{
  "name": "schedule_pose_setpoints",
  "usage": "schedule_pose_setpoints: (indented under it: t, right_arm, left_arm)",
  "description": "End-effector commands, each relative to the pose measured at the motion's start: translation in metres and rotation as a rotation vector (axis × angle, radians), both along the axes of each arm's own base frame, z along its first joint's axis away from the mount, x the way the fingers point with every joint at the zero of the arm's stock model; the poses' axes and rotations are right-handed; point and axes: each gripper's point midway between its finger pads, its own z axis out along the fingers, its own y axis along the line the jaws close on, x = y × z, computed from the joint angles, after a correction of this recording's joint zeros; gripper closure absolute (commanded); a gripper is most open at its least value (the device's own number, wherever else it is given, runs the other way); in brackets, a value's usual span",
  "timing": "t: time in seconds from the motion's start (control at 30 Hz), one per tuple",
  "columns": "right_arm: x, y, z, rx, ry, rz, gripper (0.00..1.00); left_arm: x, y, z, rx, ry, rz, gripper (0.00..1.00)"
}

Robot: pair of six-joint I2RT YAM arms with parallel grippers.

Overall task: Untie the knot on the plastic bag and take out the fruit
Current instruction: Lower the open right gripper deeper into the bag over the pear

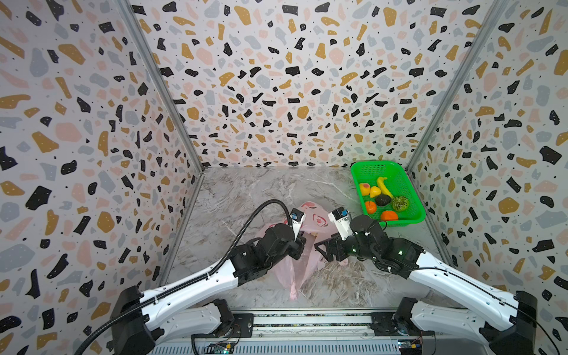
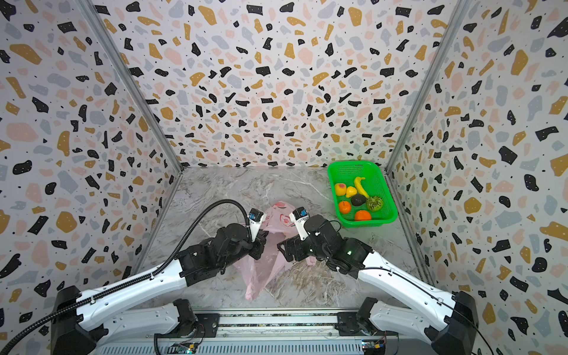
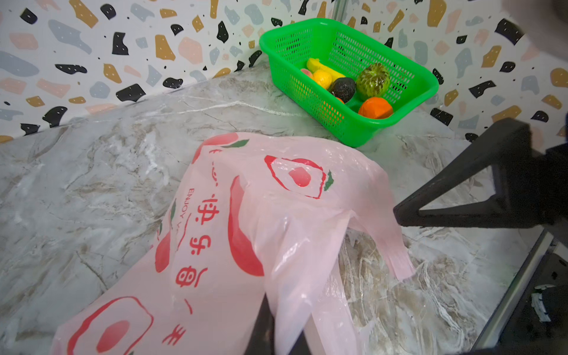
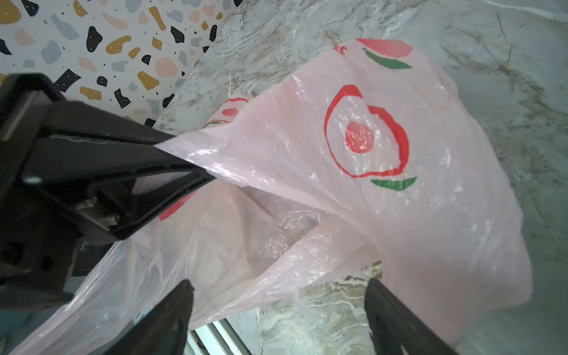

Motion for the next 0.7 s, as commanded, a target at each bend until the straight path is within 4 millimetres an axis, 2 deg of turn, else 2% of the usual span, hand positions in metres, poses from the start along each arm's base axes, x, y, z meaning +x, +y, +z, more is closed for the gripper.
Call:
schedule_pose_setpoints:
  t: [0.0,0.13,0.23,0.4,0.53,0.67]
  right_arm:
    - [-0.013,0.013,-0.001,0.027,0.014,0.059,0.12]
    - [-0.015,0.015,-0.019,0.019,0.02,0.062,0.13]
    - [-0.011,0.017,-0.023,0.021,-0.019,0.05,0.13]
    - [-0.003,0.03,-0.03,0.015,-0.199,0.055,0.15]
    - [-0.006,0.038,-0.039,-0.079,-0.352,0.049,0.18]
    - [-0.006,0.044,-0.038,-0.052,-0.439,0.048,0.21]
  left_arm:
    - [0.006,-0.01,0.037,-0.114,-0.057,0.011,1.0]
    - [0.006,-0.015,0.045,-0.161,-0.056,0.003,1.0]
    - [0.004,-0.018,0.045,-0.159,-0.045,-0.011,1.0]
    - [0.002,-0.023,0.043,-0.189,-0.031,-0.028,1.0]
    - [0.003,-0.026,0.05,-0.199,-0.022,-0.024,1.0]
    - [0.002,-0.028,0.056,-0.233,-0.012,-0.03,1.0]
